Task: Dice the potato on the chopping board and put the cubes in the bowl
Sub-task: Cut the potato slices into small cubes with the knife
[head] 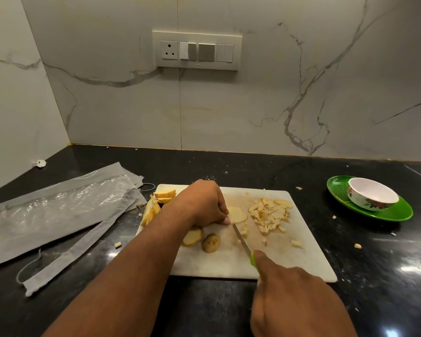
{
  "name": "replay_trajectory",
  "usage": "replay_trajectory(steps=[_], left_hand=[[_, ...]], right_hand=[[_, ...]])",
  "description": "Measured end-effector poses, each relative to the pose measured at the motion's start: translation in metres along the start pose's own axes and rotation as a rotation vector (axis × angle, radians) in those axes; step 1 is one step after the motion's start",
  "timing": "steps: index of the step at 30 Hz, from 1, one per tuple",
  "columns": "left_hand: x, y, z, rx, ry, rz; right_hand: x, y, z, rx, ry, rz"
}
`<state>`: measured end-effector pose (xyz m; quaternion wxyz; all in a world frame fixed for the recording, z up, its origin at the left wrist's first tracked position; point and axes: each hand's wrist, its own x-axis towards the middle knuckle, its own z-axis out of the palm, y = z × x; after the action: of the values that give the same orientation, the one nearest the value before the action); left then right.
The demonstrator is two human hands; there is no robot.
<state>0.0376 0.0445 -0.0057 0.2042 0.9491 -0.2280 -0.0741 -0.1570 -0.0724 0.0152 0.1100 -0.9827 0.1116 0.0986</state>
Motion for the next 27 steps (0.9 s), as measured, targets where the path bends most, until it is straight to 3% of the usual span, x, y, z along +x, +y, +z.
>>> replay_trajectory(steps=[3, 8, 11, 17, 25, 27], left_hand=[[-0.003, -0.002, -0.002, 0.013, -0.023, 0.031], [-0.005, -0.005, -0.006, -0.008, -0.025, 0.036], [-0.005, -0.003, -0.005, -0.034, 0.002, 0.019], [-0.002, -0.006, -0.006, -0.092, 0.005, -0.023], [-0.002, -0.006, -0.005, -0.085, -0.011, -0.006], [-0.004, -0.007, -0.008, -0.066, -0.025, 0.013]], right_hand=[[-0.011, 0.000, -0.009, 0.016, -0.018, 0.018], [0.007, -0.009, -0.005, -0.048, 0.245, -0.083], [0.030, -0.019, 0.000, -0.033, 0.292, -0.098], [0.033, -0.017, 0.017, -0.012, 0.229, -0.093], [-0.005, -0.009, 0.006, 0.024, -0.086, 0.055], [-0.009, -0.009, 0.001, 0.017, -0.045, 0.033]])
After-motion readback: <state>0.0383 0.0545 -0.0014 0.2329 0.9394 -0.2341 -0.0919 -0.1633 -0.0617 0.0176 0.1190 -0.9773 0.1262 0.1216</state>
